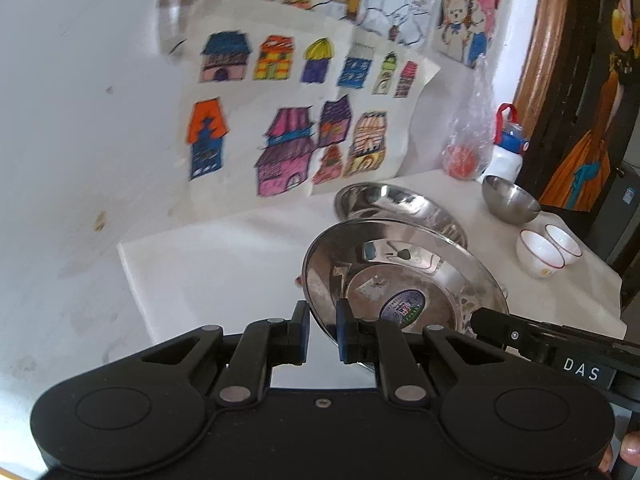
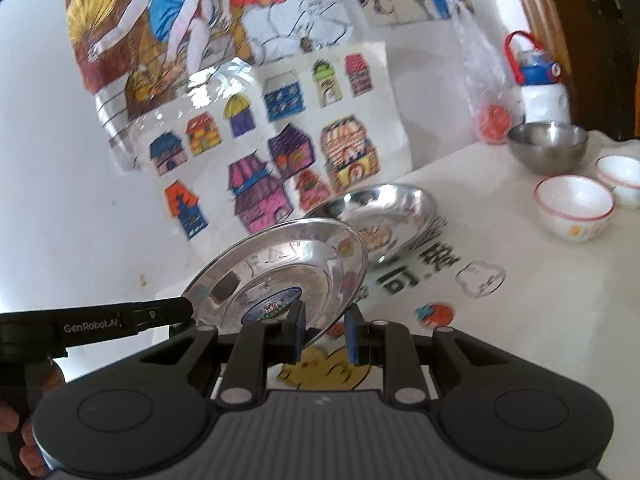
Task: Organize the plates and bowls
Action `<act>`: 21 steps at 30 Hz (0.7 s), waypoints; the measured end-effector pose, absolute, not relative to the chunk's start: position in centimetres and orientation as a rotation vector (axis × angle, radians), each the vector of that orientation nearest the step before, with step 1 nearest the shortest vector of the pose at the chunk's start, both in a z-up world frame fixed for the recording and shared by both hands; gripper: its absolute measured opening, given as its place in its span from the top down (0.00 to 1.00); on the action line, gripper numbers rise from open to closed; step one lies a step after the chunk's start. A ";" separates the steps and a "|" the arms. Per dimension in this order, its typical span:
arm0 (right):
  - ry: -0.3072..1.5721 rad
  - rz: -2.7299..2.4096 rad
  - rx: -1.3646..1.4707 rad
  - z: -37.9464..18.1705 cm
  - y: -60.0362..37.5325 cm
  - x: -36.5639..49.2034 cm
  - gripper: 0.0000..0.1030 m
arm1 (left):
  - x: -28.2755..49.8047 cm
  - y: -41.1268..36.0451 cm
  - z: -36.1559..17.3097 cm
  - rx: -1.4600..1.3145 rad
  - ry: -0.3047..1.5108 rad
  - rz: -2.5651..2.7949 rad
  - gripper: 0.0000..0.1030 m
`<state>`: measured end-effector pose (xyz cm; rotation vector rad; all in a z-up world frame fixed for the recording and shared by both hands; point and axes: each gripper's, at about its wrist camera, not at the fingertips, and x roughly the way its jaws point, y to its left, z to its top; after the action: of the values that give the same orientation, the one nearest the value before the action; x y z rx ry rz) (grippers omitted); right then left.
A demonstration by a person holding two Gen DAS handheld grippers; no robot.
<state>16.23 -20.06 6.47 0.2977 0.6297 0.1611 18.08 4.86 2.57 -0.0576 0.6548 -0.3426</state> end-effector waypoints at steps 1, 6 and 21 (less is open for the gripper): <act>0.624 0.154 0.299 6.6 -20.5 16.5 0.77 | 18.4 4.4 2.7 -0.054 0.651 -0.347 0.86; 0.609 0.127 0.284 7.1 -22.3 18.5 0.77 | 20.3 2.0 3.4 -0.052 0.641 -0.372 0.87; 0.629 0.099 0.176 5.7 -24.4 27.0 0.75 | 28.4 -2.6 2.7 -0.078 0.661 -0.362 0.86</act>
<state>27.02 -24.41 5.67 0.1757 0.6292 0.0991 28.40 -2.60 2.68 -0.0782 0.6606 -0.3618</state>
